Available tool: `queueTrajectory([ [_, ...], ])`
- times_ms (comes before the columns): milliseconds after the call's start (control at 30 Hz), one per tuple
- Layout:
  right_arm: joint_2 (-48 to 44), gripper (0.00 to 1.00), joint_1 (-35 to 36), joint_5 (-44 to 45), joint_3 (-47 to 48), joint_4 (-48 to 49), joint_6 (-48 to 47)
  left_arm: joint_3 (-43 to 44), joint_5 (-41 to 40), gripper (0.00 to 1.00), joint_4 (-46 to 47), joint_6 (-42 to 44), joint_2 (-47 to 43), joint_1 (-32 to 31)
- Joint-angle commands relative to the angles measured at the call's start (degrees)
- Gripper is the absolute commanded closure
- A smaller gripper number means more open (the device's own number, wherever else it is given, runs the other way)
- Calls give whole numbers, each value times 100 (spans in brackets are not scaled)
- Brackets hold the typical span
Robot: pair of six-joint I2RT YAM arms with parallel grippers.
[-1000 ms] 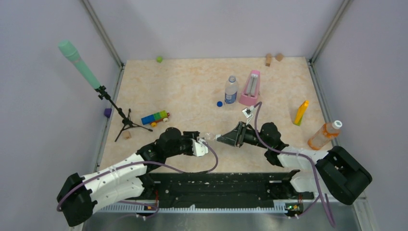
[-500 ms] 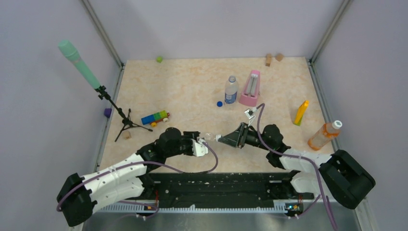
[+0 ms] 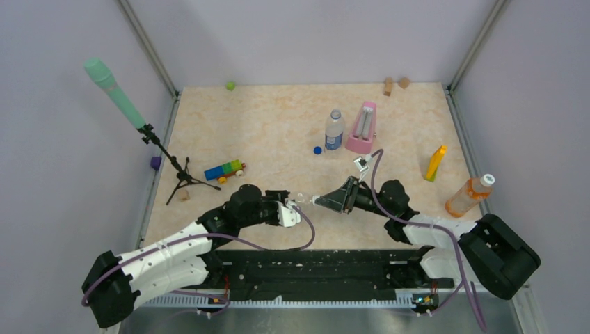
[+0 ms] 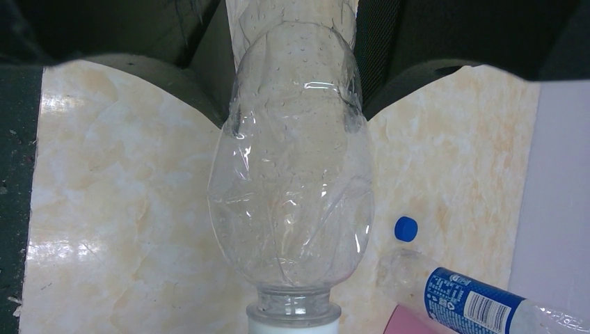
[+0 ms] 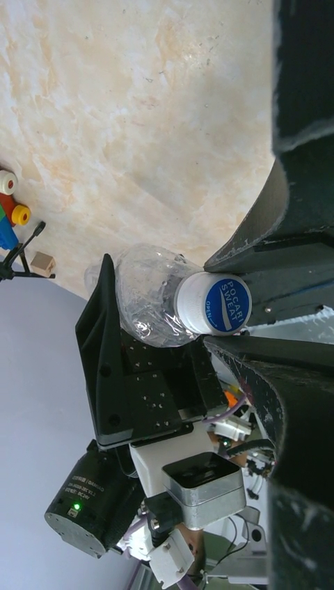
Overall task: Unscrew the bottle caps
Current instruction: Unscrew the bottle cap from the plastic bottle.
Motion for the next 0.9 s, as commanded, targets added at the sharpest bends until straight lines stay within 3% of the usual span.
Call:
queueTrajectory([
  [0,32,67,-5,-60,-58,492,4,28,100,100,145,-10,-126,-28],
  [100,10,76,-3,-134,-69,467,-44,23,93,100,154,-18,-123,-27],
  [233,3,100,-5,-468,-32,505,-480,61,74,100,166,-155,-77,-27],
  [367,18,100,19,-626,79,358,-1398,163,31,100,227,-526,60,-27],
  [733,70,100,74,-1713,347,86,-5788,296,594,100,358,-778,151,-1],
  [867,102,100,74,-2050,178,407,-6833,295,734,100,326,-764,108,40],
])
